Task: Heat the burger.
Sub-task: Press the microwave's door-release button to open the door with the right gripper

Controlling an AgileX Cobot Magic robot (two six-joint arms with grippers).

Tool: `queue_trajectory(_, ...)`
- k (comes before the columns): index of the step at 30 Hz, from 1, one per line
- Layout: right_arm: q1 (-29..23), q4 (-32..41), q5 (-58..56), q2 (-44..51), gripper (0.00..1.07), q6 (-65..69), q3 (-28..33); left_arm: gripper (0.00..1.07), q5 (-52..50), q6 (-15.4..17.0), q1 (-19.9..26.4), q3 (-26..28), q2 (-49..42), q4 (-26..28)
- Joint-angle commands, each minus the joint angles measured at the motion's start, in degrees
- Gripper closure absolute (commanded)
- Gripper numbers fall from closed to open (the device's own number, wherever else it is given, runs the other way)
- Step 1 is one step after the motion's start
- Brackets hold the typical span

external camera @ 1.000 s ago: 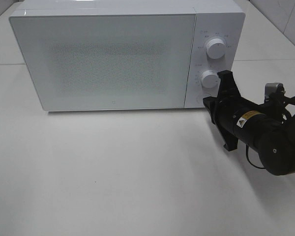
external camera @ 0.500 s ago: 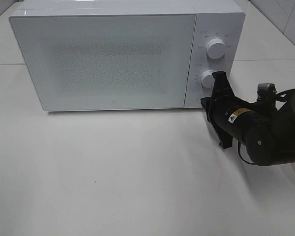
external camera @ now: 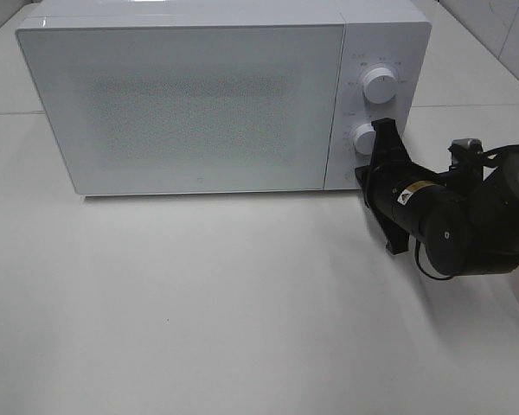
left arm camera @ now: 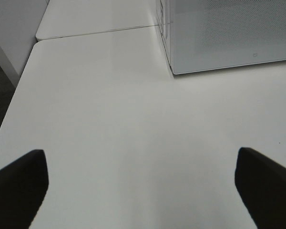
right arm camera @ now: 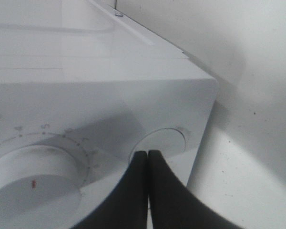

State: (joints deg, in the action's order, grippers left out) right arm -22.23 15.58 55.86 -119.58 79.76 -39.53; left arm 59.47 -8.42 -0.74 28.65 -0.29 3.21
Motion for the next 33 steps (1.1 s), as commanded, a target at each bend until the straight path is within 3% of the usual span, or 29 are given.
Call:
queue_trajectory(1, 0.17, 0.57, -0.92, 0.06, 1.07, -1.38, -0.46, 0.06, -0.17, 0.23, -0.34, -0.11, -0.92, 0.11)
queue_trajectory(20, 0.17, 2.29, -4.7, -0.11, 1.07, -3.78, -3.61, 0.06, -0.17, 0.23, -0.34, -0.11, -0.92, 0.11)
queue_trajectory(33, 0.17, 2.06, 1.32, -1.78, 1.07, -2.29, -4.3, 0.06, -0.17, 0.23, -0.34, -0.11, -0.92, 0.11)
